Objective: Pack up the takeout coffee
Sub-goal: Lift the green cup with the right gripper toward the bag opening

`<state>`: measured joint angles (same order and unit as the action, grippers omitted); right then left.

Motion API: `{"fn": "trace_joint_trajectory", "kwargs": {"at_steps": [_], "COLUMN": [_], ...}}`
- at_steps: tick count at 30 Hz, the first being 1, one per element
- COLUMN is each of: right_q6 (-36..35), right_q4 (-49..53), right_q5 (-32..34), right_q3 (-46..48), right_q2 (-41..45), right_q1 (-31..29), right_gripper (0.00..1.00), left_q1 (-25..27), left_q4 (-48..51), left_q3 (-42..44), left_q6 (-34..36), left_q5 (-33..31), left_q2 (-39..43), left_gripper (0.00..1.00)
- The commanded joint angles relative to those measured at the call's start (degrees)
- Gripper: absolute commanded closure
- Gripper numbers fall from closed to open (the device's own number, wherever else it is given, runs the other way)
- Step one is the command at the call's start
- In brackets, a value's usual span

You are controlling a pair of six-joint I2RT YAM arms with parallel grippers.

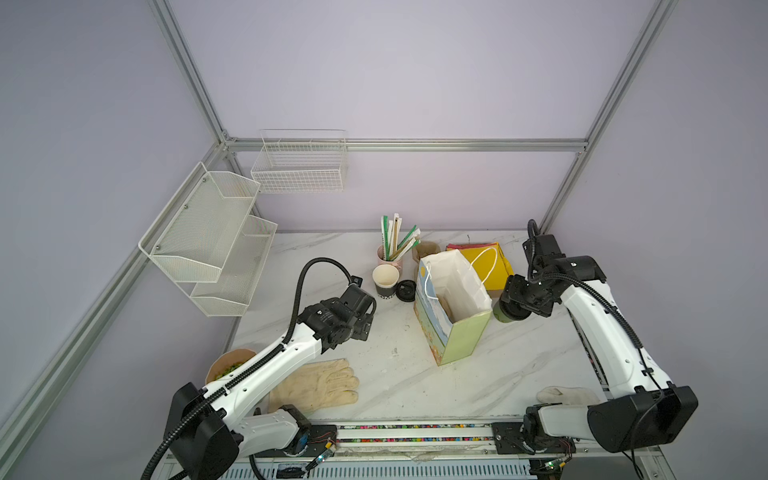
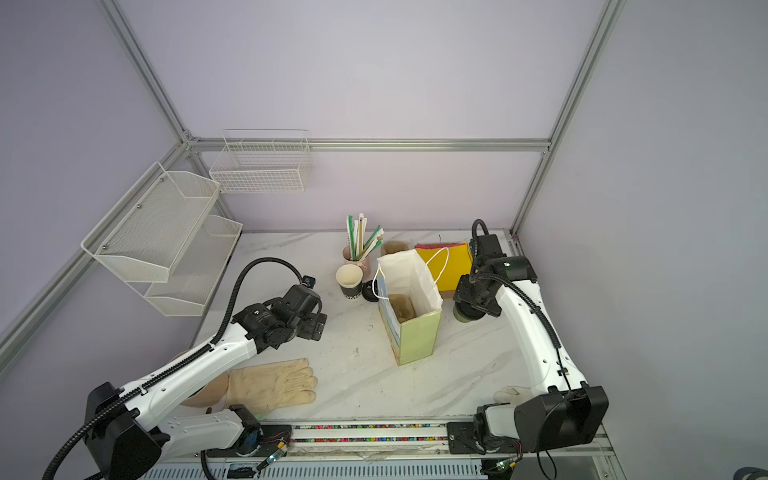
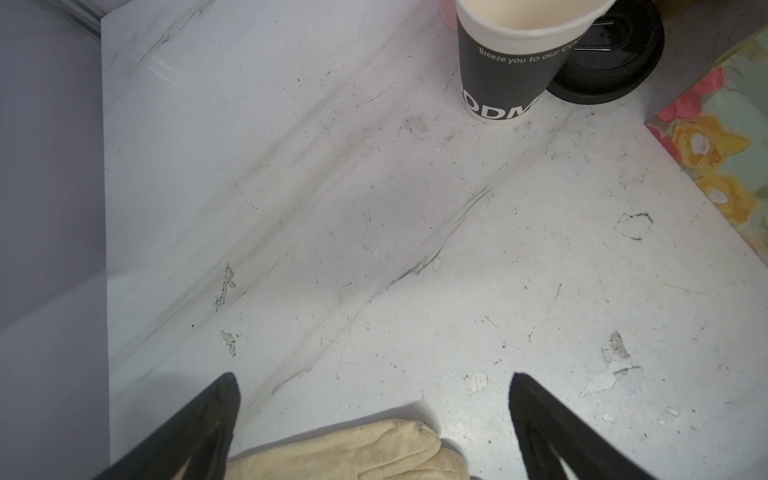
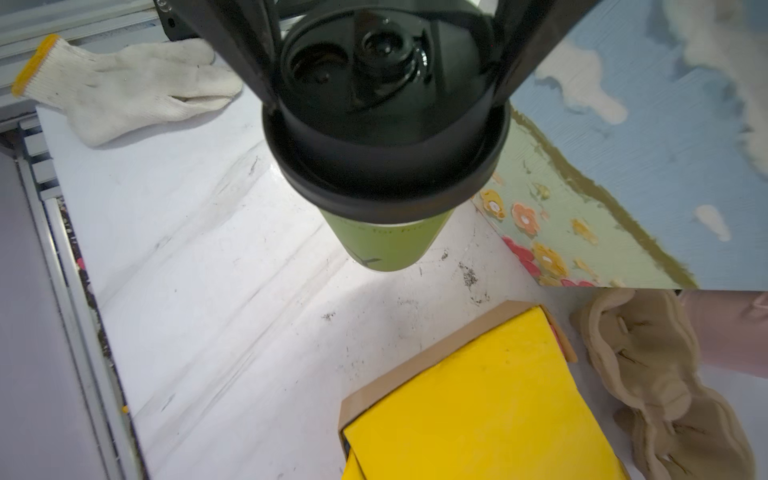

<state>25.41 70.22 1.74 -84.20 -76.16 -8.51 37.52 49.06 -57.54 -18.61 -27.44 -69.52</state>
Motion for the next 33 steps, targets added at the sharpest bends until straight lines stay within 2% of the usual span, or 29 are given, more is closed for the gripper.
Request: {"fn": "trace_joint_trajectory", "kwargs": {"at_steps": [1,6,18,23,28,33], "right_q6": [0.39,0.51,-0.51,-1.32,-2.51,-3.08], "right_q4": [4.26,5.52,2.31,-0.76,-2.34,-2.78], "right_q5": [3.0,-0.5,-1.77,-4.28,-8.67,-8.53], "right_q3": [-6.34,-13.69,-29.95,-31.72,-28.89,-26.75], "right_q2": [1.13,1.82,5.26,7.76,8.68,8.77], "right_q1": [0.23,-0.16,-5.33,-7.8,-10.33,-12.16], "right_gripper": [0.27,0.27,0.26,0.26,0.25,0.25], "left_q1": [-0.33,-0.33,-0.34,-0.34,-0.34,-0.33], "left_q4": [0.16,0.18,0.16,0.16,0.16,0.16], "left_q3": [-3.9,-3.95,-4.07,-4.03,-4.17,-4.18], "left_q6": [0.42,0.44,0.59,0.55,0.59,0.59], "left_q5": [0.19,0.37,0.55,0.55,0.55,0.29], "left_q2": [0.34,0.26,-0.01,0.02,-0.19,-0.25], "left_gripper": [0.0,0.0,0.0,0.0,0.0,0.0]}}
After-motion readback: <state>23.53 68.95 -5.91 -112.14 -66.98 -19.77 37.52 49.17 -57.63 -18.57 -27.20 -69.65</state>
